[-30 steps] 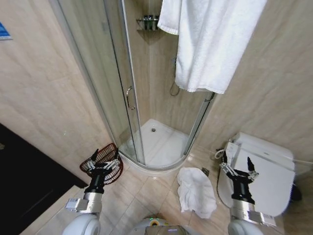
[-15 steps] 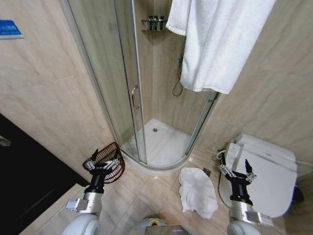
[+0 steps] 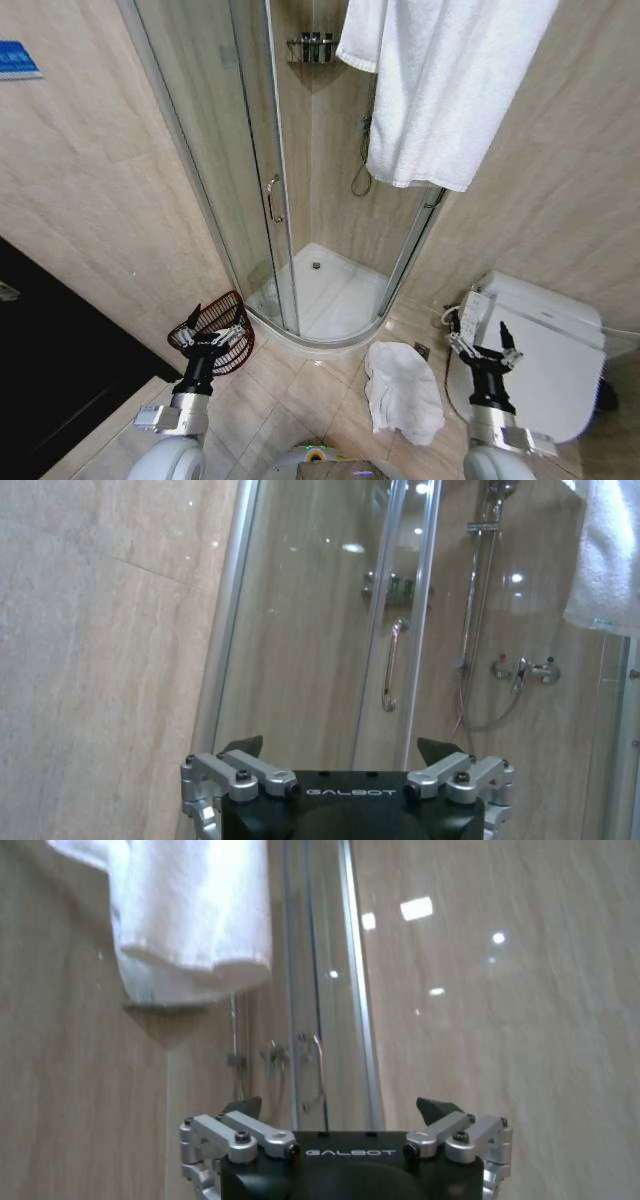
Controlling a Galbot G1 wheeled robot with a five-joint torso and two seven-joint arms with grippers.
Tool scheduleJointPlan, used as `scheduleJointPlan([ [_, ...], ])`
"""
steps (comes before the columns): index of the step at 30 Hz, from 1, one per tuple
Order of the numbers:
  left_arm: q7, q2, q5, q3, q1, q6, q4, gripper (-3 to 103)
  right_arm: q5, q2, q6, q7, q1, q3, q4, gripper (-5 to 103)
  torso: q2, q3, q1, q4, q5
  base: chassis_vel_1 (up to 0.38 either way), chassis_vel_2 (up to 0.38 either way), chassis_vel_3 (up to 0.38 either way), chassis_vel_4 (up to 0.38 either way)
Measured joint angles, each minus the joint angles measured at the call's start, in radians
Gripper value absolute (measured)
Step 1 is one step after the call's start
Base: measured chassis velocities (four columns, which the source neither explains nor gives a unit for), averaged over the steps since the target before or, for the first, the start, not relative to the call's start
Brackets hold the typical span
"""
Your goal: Discard the used towel into the hamper.
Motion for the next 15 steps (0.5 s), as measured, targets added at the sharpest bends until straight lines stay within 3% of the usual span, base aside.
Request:
scheduleJointPlan([
  [7, 0.000, 0.000, 0.000, 0.000, 0.000, 0.000, 0.000, 100, 0.030, -0.058, -0.072, 0.024, 0.053, 0.023, 0.100, 100, 0.000, 0.000, 0.000, 0.0000, 0.0001, 0.000, 0.000, 0.000, 0.000],
  [10, 0.000, 0.000, 0.000, 0.000, 0.000, 0.000, 0.000, 100, 0.067, -0.146, -0.135, 0.051, 0.116, 0.064, 0.171, 100, 0.000, 0.000, 0.000, 0.0000, 0.0000, 0.000, 0.000, 0.000, 0.000],
  [11, 0.000, 0.000, 0.000, 0.000, 0.000, 0.000, 0.000, 100, 0.067, -0.146, -0.135, 0.051, 0.116, 0.064, 0.171, 100, 0.000, 0.000, 0.000, 0.0000, 0.0000, 0.000, 0.000, 0.000, 0.000],
  [14, 0.000, 0.000, 0.000, 0.000, 0.000, 0.000, 0.000, 100, 0.132, -0.249, -0.193, 0.076, 0.174, 0.110, 0.217, 100, 0.000, 0.000, 0.000, 0.0001, 0.0001, 0.000, 0.000, 0.000, 0.000],
  [15, 0.000, 0.000, 0.000, 0.000, 0.000, 0.000, 0.000, 100, 0.132, -0.249, -0.193, 0.076, 0.174, 0.110, 0.217, 100, 0.000, 0.000, 0.000, 0.0001, 0.0001, 0.000, 0.000, 0.000, 0.000],
])
